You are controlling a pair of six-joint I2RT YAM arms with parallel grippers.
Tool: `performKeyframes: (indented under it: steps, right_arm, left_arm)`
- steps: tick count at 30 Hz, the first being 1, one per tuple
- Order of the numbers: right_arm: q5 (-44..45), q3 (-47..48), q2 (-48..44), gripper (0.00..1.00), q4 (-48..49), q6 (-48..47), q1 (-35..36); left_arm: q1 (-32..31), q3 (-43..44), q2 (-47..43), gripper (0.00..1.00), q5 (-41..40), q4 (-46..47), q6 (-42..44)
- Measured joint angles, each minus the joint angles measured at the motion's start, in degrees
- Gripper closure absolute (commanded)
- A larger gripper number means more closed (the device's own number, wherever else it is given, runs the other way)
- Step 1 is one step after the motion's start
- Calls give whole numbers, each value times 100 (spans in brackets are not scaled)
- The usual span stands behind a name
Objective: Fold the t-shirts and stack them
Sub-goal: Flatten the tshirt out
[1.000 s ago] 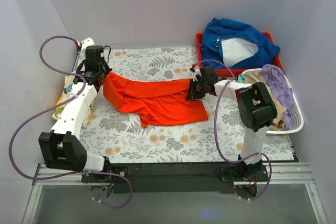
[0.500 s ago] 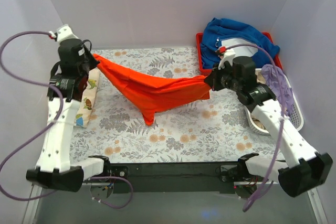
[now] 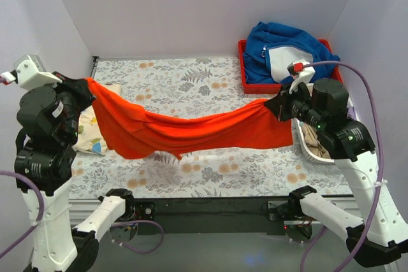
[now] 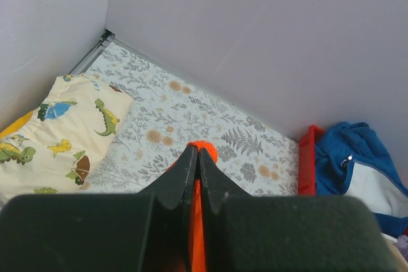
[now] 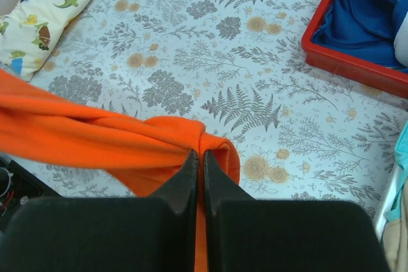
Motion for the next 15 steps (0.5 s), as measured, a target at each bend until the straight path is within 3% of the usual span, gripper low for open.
performKeyframes:
  steps: [9,15]
  right_arm:
    - [212,570,1554,99,144,-227,0]
    - [-17,-11,1469,99,400,-219,0]
  left_arm:
    - [-7,450,1818,100,-46,151,227]
    - [-11,-1040,1904,100,-46,262,140]
